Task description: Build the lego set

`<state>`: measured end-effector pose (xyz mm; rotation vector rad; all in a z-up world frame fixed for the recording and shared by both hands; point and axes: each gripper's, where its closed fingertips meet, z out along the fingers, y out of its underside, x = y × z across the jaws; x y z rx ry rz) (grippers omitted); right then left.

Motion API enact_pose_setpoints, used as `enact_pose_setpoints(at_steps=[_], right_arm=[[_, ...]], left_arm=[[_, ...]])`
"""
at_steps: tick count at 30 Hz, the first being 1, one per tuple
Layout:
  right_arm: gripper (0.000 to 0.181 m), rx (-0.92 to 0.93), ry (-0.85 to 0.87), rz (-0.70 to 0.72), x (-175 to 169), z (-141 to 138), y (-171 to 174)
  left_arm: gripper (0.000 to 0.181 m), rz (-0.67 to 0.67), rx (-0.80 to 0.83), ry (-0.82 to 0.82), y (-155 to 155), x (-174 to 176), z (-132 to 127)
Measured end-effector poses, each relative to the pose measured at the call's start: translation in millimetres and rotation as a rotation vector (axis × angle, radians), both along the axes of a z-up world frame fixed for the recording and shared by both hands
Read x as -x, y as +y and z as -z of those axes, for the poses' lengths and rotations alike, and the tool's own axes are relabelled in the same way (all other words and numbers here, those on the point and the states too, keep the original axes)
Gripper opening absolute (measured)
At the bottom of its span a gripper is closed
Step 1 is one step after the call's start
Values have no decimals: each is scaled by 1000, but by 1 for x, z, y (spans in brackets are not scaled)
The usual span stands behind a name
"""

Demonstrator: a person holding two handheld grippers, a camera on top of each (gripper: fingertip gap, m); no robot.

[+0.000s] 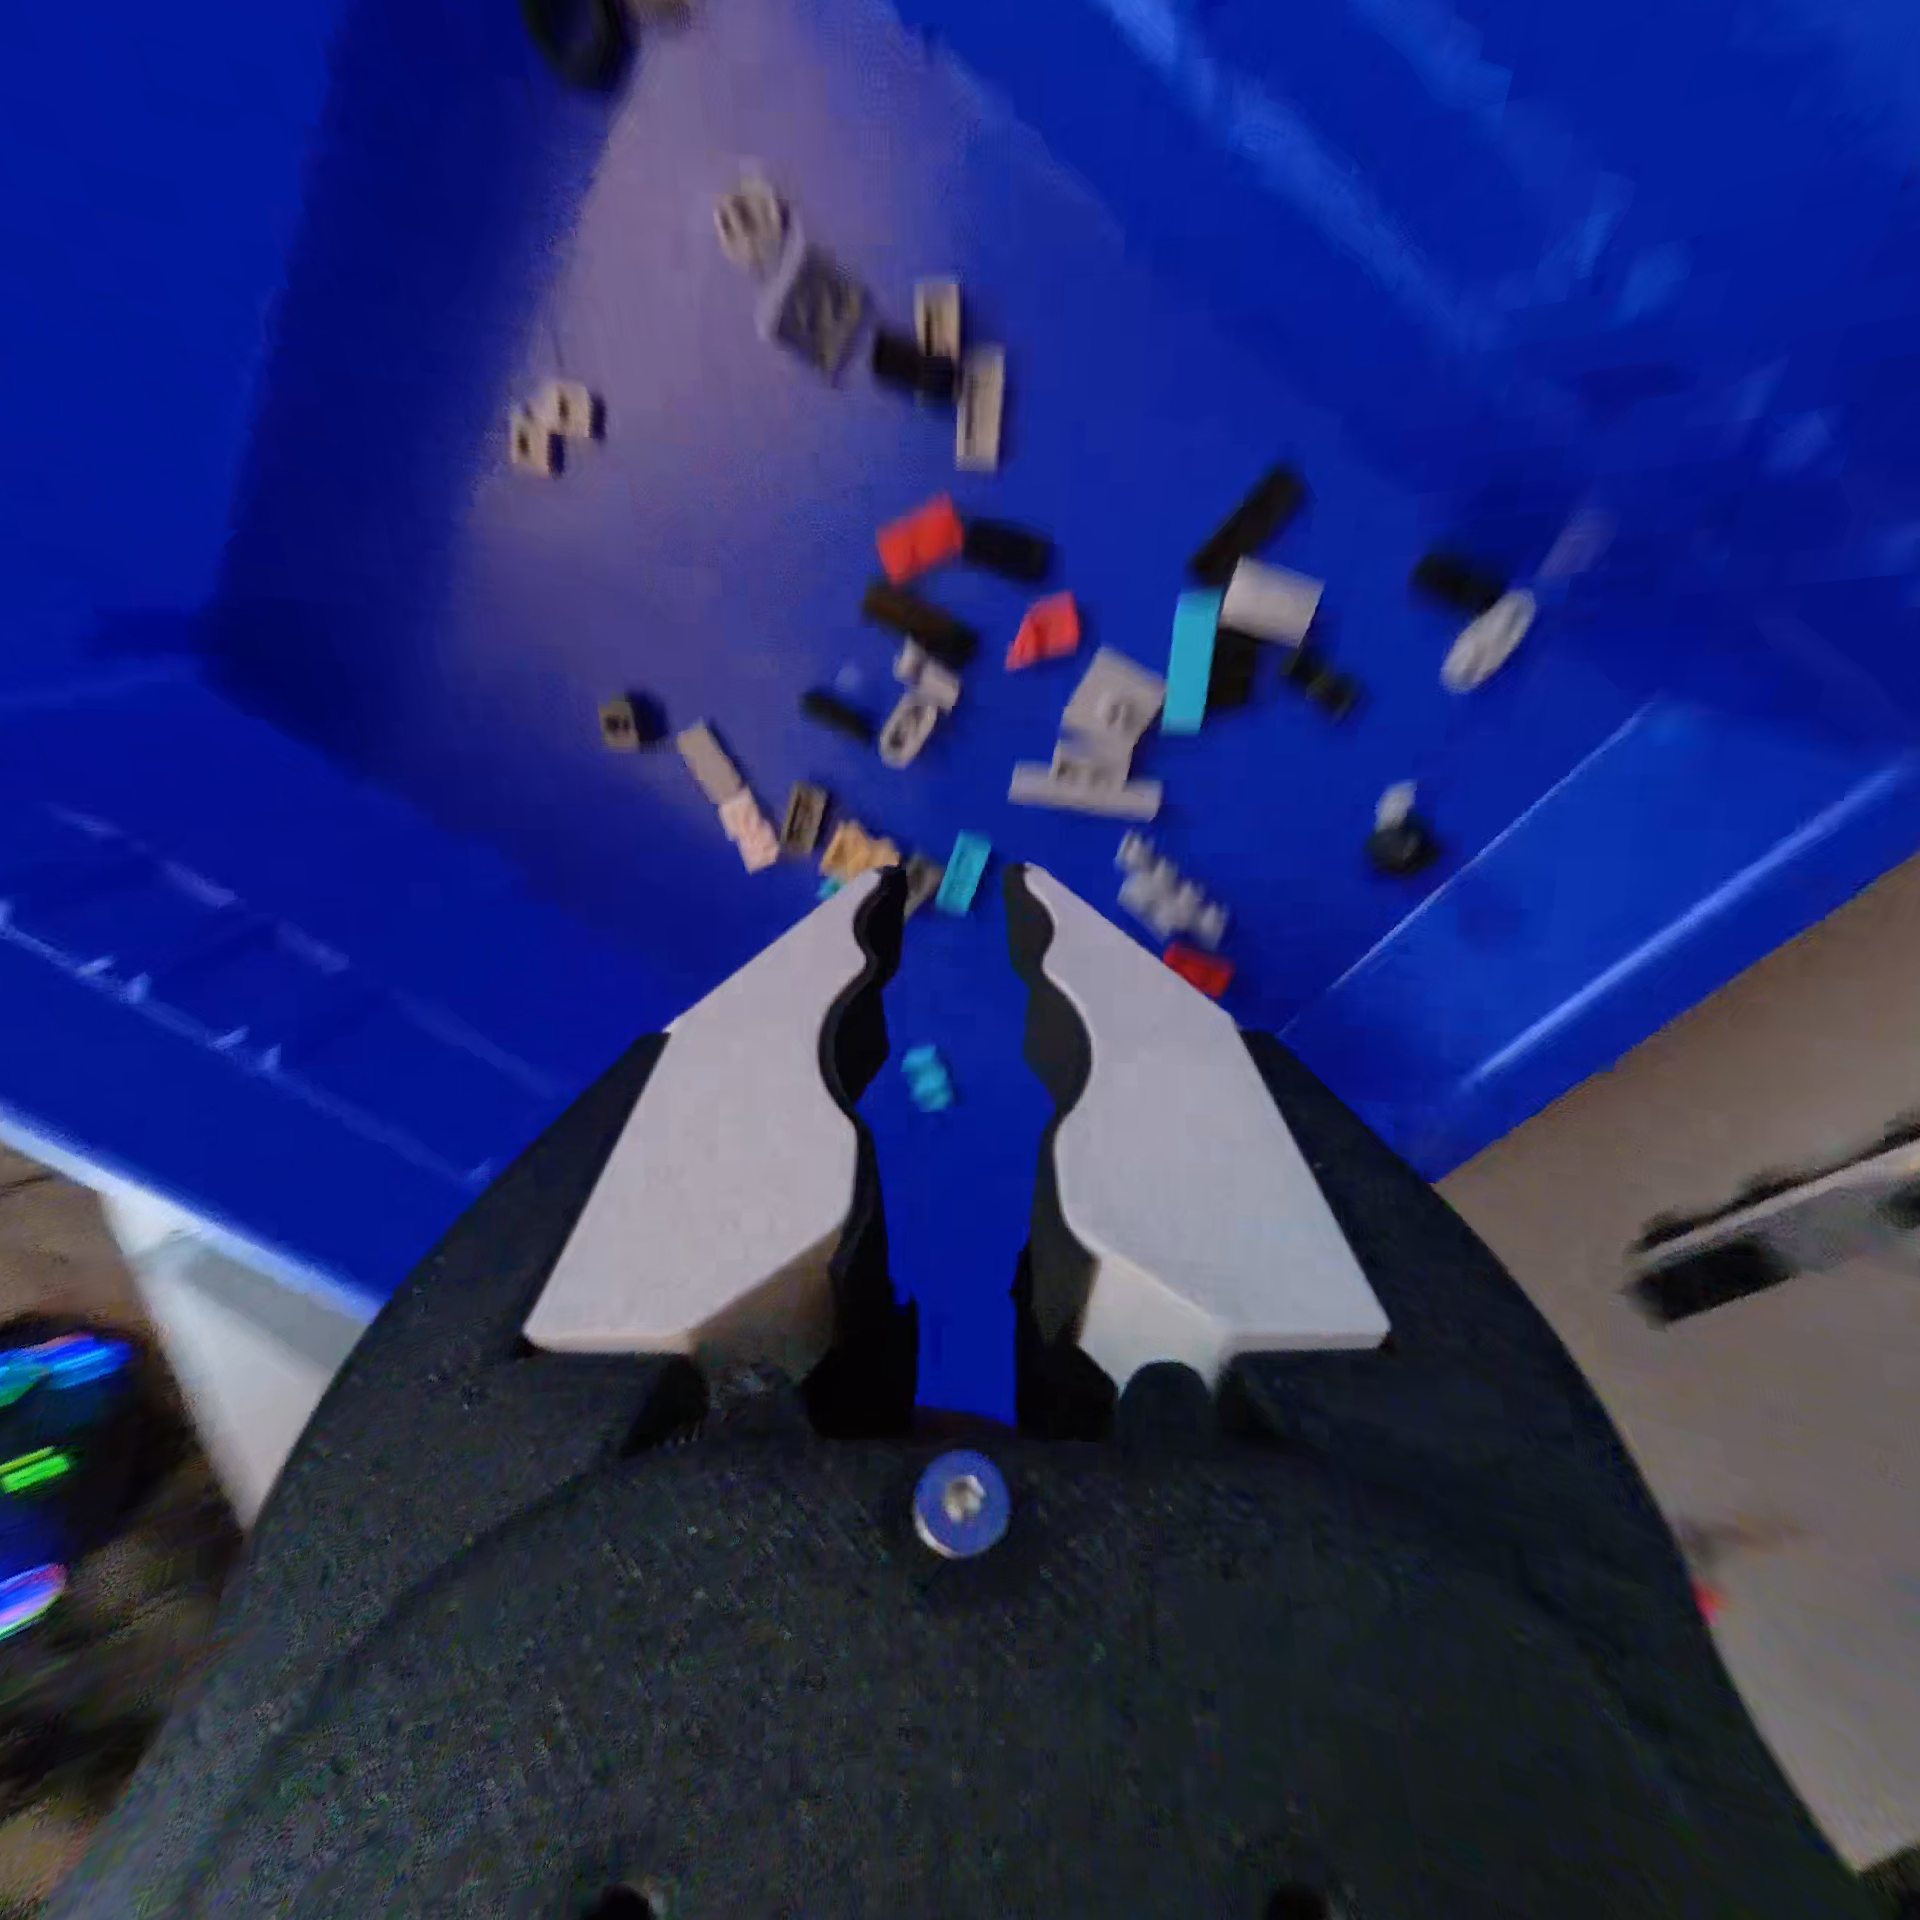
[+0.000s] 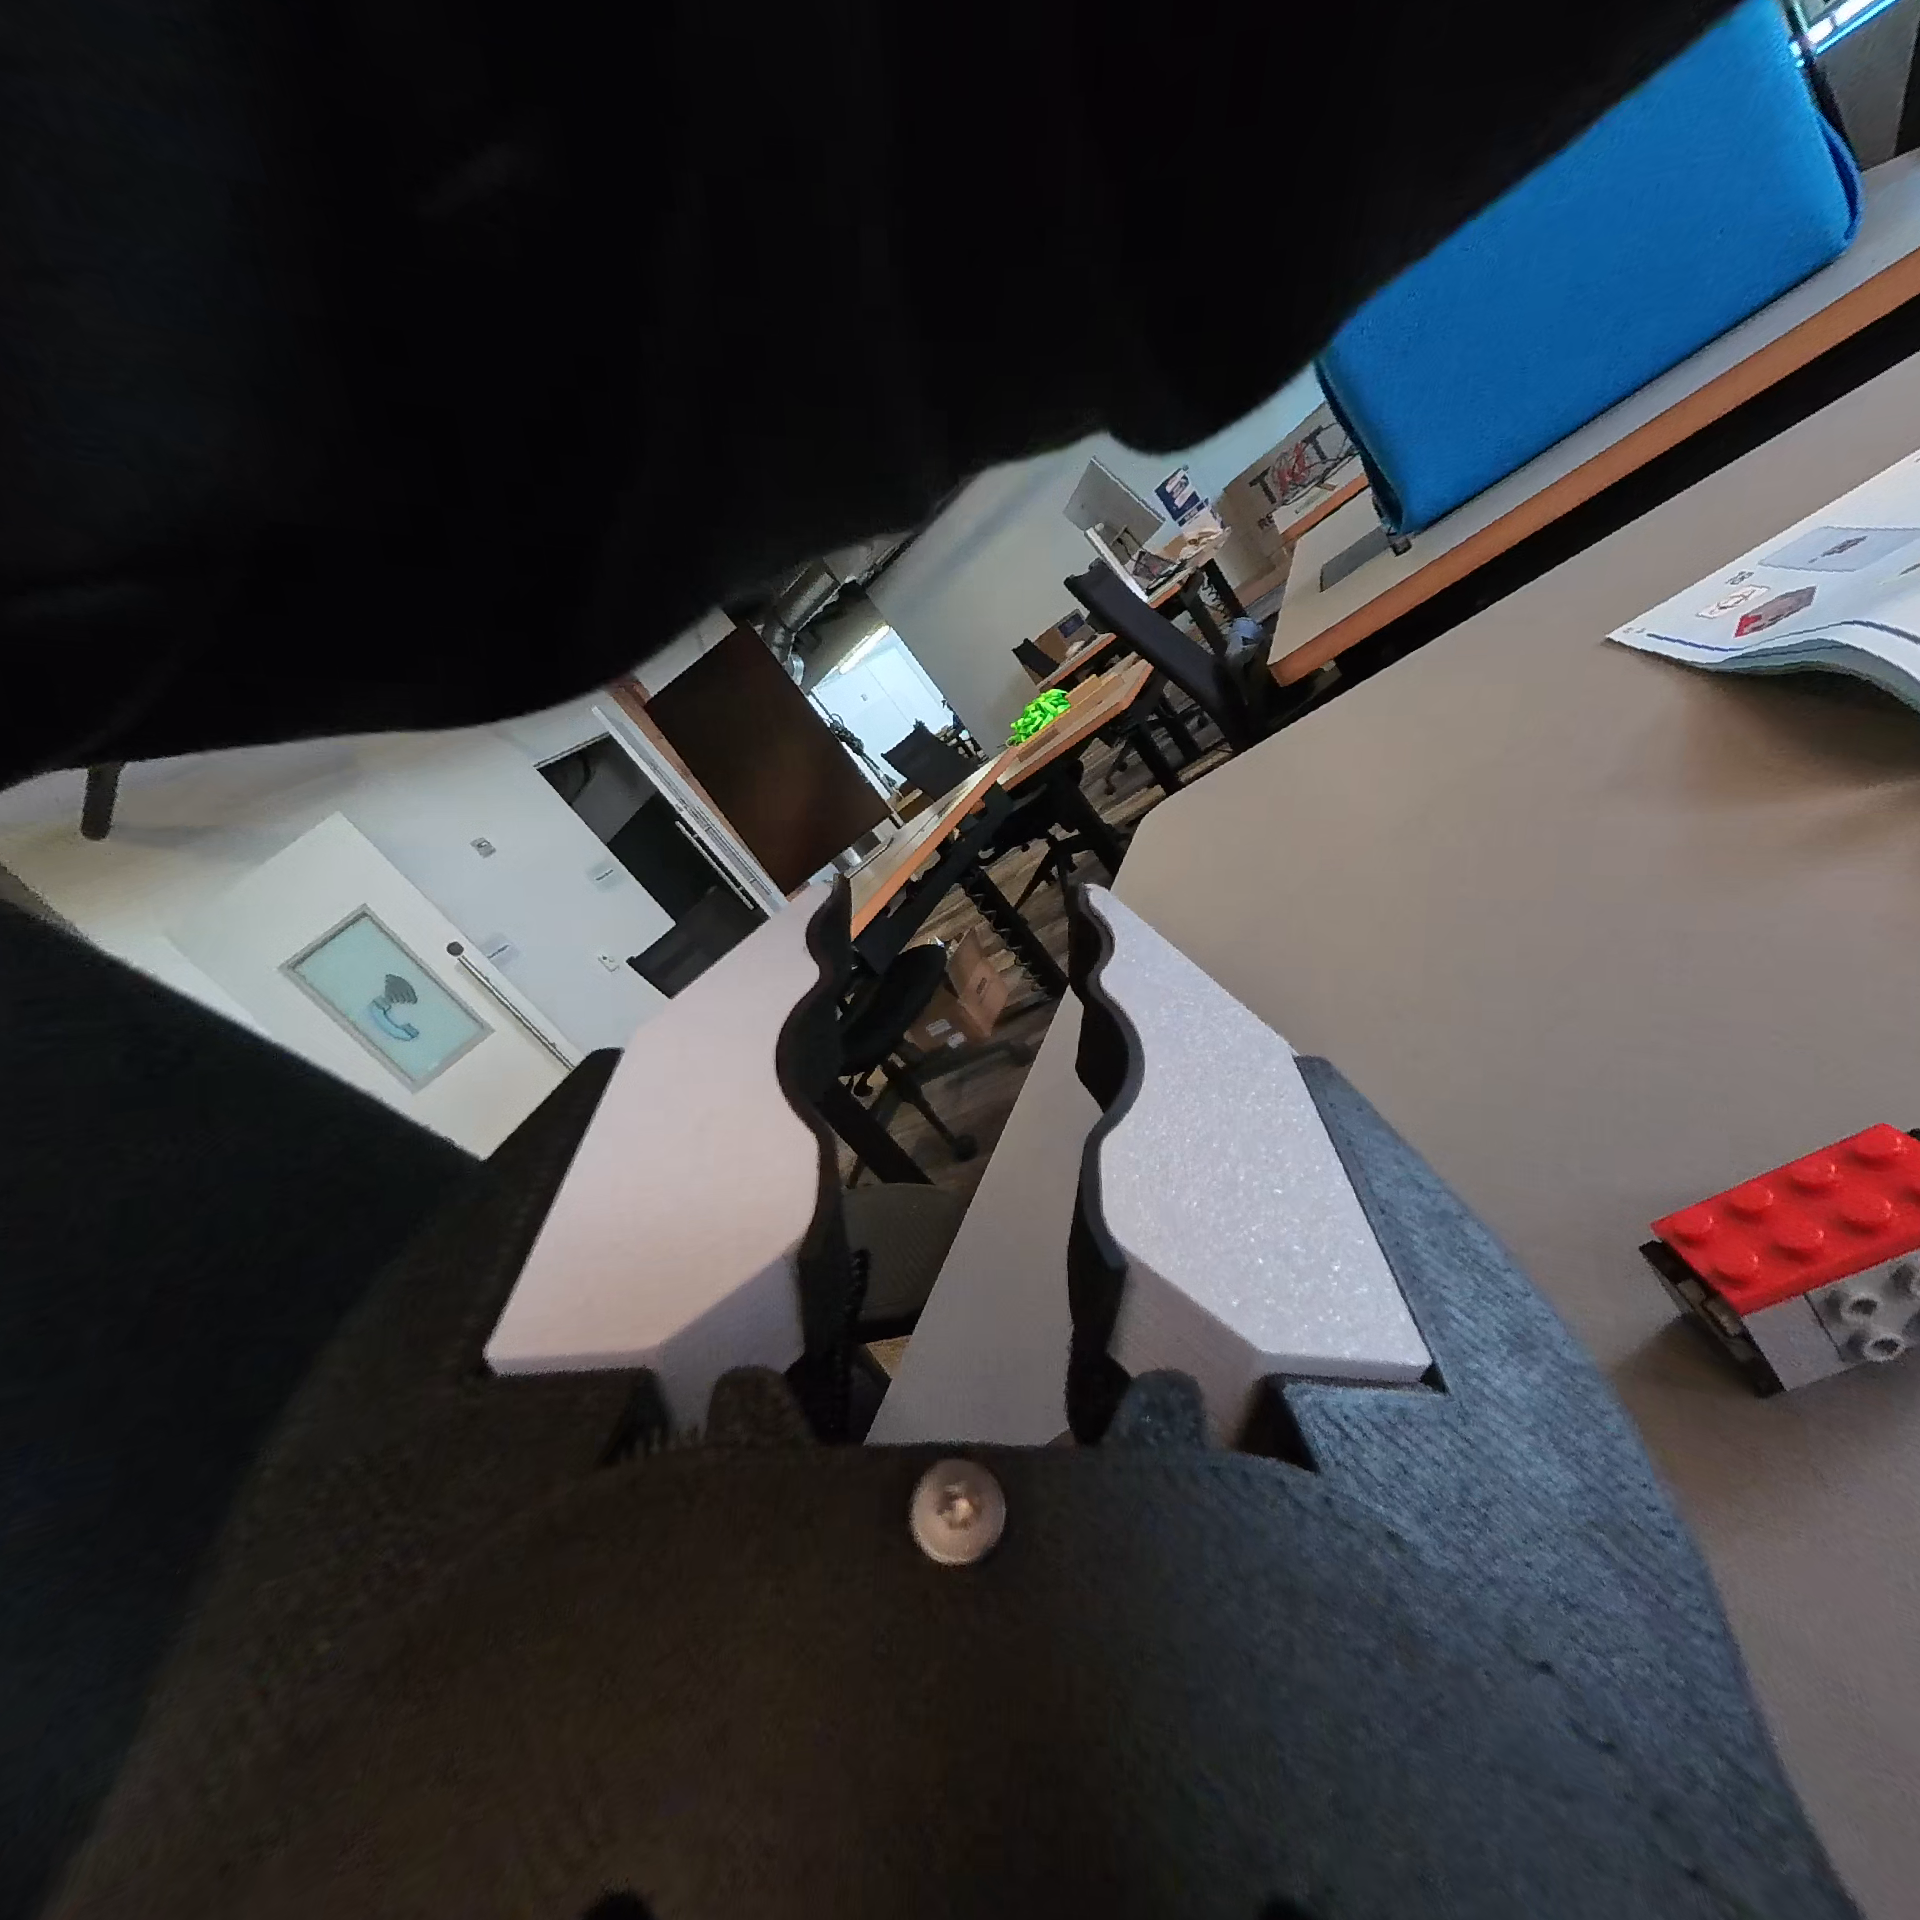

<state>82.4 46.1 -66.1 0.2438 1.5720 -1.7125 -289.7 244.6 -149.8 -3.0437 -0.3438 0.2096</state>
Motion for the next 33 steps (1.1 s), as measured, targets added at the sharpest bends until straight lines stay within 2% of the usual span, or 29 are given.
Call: enact_pose_setpoints(at_steps=[2,6,11,15,20,33], right_arm=[[41,-5,1,-2,0,1,-1],[41,-6,5,-2,-1,1,-1],[41,-3,7,-2,-1,0,0],[41,-2,7,-3,-1,0,0],[41,-1,4,-4,-1,0,0],[41,-3,4,-8,-2,0,0]], left_arm=[[20,113,105,30,-17,-1,3],[20,158,193,2,-29,1,15],[20,225,197,-70,-26,-3,24],[21,246,232,-68,-24,3,30],[23,268,175,-70,-10,7,32],[21,395,183,-61,-12,4,34]])
